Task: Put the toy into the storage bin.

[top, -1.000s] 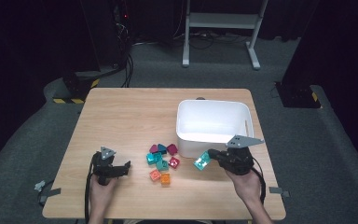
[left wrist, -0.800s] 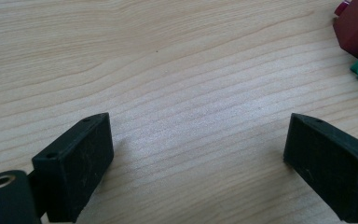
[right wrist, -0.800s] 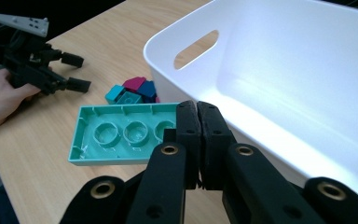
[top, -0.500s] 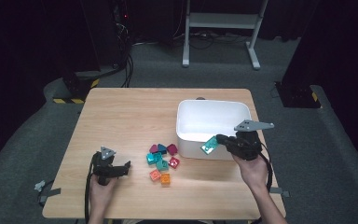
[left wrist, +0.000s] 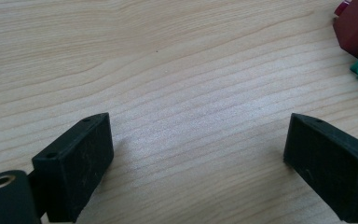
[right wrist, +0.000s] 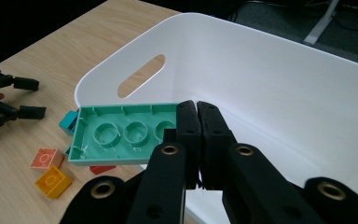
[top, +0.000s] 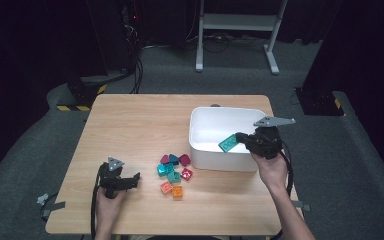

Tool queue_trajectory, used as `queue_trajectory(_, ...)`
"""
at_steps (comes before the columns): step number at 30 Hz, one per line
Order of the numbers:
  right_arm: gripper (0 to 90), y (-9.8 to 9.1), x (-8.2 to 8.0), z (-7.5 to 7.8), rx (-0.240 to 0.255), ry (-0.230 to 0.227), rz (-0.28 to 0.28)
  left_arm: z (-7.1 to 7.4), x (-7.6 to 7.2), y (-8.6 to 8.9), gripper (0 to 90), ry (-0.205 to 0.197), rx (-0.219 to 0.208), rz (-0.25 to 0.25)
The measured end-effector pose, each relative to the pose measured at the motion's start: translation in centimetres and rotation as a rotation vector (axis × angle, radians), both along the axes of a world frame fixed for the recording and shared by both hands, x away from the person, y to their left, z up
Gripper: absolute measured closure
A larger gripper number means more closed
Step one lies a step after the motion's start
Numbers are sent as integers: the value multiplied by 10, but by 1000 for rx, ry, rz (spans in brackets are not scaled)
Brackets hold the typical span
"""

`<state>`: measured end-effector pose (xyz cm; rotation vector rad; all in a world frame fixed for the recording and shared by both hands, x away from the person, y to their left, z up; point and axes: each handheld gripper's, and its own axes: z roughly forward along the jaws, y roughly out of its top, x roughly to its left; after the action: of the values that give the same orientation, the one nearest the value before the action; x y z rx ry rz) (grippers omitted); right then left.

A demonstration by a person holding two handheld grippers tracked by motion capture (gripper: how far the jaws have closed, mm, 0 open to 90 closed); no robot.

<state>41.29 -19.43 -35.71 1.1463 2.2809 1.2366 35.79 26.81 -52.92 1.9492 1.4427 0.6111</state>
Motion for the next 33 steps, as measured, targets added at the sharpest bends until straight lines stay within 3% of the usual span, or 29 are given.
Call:
queue_trajectory(16,881,4,29,-12,-38,35,-72,0,0,0,85,-2,-5,2)
queue_trajectory(30,876,6,40,-21,-63,60,-92,0,0,0,86,-2,-5,3)
queue_trajectory(33,824,5,41,-22,-56,61,-98,0,0,0,86,-2,-6,2)
